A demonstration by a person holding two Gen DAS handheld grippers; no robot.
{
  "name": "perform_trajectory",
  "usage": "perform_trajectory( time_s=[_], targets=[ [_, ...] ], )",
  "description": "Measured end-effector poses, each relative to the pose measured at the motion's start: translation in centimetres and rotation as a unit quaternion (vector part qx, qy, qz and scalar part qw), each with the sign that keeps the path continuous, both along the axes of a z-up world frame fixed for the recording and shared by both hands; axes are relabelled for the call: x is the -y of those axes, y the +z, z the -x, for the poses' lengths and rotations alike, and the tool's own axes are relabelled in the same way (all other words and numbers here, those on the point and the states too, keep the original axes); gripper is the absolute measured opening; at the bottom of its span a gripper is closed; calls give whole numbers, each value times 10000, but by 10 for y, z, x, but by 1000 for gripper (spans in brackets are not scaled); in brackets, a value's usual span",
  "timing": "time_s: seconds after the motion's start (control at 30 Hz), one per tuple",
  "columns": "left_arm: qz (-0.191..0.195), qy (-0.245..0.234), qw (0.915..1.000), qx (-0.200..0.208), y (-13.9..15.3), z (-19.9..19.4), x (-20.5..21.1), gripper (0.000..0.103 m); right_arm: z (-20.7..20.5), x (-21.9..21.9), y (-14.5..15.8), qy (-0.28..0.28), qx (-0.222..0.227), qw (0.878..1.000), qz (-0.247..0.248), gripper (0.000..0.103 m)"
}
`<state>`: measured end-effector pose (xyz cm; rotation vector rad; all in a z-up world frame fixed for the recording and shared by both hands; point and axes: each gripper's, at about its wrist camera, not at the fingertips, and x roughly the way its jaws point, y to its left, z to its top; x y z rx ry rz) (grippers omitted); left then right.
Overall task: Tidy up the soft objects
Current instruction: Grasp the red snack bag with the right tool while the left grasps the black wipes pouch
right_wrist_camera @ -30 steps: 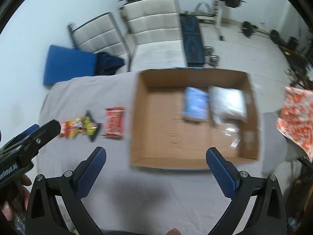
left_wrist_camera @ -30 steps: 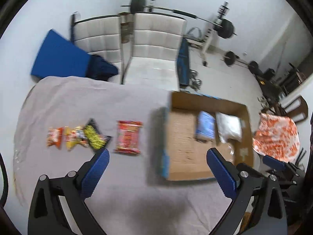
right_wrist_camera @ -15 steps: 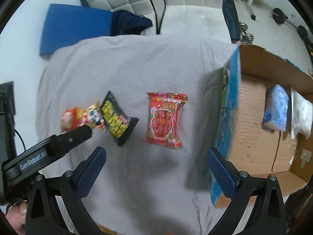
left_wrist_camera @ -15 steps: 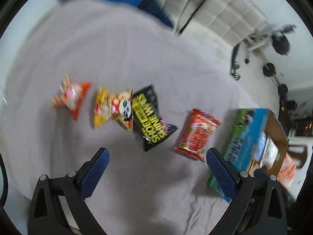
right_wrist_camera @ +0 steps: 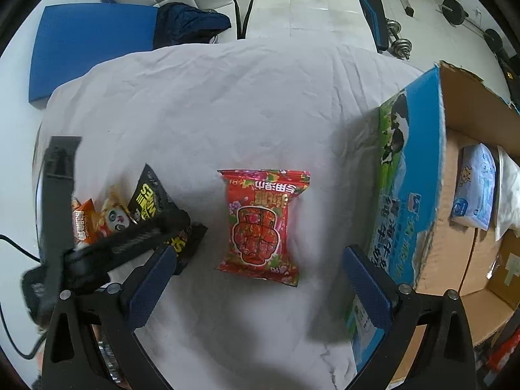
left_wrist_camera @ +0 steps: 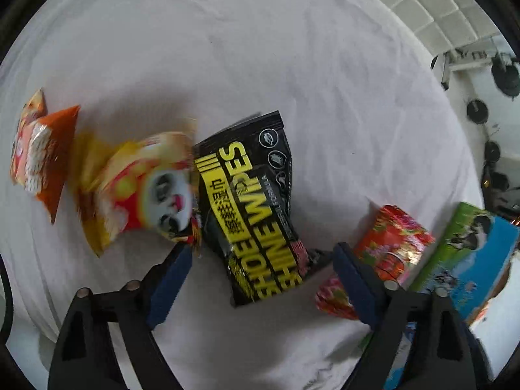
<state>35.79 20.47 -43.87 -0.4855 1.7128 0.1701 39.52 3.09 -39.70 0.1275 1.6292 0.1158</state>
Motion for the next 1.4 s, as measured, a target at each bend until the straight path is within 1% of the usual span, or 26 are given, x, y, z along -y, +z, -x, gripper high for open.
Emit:
perform_trajectory(
  time_s=[0.03, 0.07, 0.17, 0.27, 0.37, 0.4, 0.43, 0.53, 0.63, 0.7, 0.77, 0.83, 0.87, 0.9, 0.93, 1.0, 1.07, 1.1, 1.13, 1.23, 1.27, 1.4],
  targets=[
    [-117, -105, 9999, 2, -3, -1, 3, 61, -2, -2, -1, 24, -19, 10000, -4, 103],
    [-170, -194, 9997, -15, -5, -1, 4, 56, -4, -5, -2, 40, -22, 10000, -17, 103],
    [-349, -395, 9986, 21, -8, 3, 2, 53, -8, -10, -2, 85, -47, 9999, -52, 103],
    [-668, -699, 9952, 126, -4, 11, 0, 51, -13, -16, -8, 121, -132, 9998, -69, 103],
    [-843, -814, 9930, 175, -2, 19, -10, 51, -18, -26, -21, 180, -304, 9994, -64, 103],
    [-824, -808, 9932, 181, -2, 21, -13, 51, -19, -30, -25, 200, -374, 9991, -66, 103],
    [-772, -787, 9937, 187, -3, 22, -15, 54, -20, -33, -31, 220, -454, 9987, -63, 103],
    [-588, -634, 9961, 172, -5, 25, -25, 54, -23, -39, -49, 290, -665, 9973, 72, 103],
    [-648, -703, 9953, 115, -7, 22, -23, 56, -26, -40, -66, 268, -838, 9959, 215, 103],
    [-716, -760, 9945, 126, -6, 14, -19, 56, -28, -39, -76, 208, -936, 9949, 304, 102],
    [-745, -762, 9942, 135, -6, 12, -15, 55, -28, -37, -86, 157, -1035, 9939, 359, 97],
    [-762, -733, 9943, 148, -6, 11, -13, 55, -28, -35, -94, 130, -1110, 9929, 409, 88],
    [-783, -734, 9941, 157, -6, 11, -13, 54, -27, -35, -97, 130, -1155, 9924, 412, 86],
    [-818, -733, 9938, 181, -5, 10, -12, 53, -27, -34, -101, 127, -1193, 9918, 441, 78],
    [-836, -723, 9937, 210, -5, 6, -13, 53, -26, -34, -104, 131, -1223, 9911, 511, 73],
    [-850, -722, 9935, 237, 0, 4, -12, 51, -26, -36, -103, 223, -1165, 9910, 627, 70],
    [-859, -731, 9932, 272, 4, 9, -10, 49, -26, -38, -101, 326, -1129, 9896, 834, 61],
    [-863, -723, 9932, 294, 5, 12, -10, 49, -25, -42, -99, 346, -1085, 9897, 863, 53],
    [-885, -731, 9929, 315, 6, 13, -9, 48, -26, -42, -96, 375, -1031, 9903, 856, 50],
    [-938, -755, 9920, 374, 13, 24, -5, 47, -22, -42, -90, 434, -955, 9907, 870, 48],
    [-939, -760, 9919, 394, 23, 25, -1, 46, -21, -41, -87, 446, -900, 9909, 891, 48],
    [-1030, -876, 9890, 601, 43, 36, 7, 46, -13, -40, -71, 519, -736, 9926, 814, 47]
  ],
)
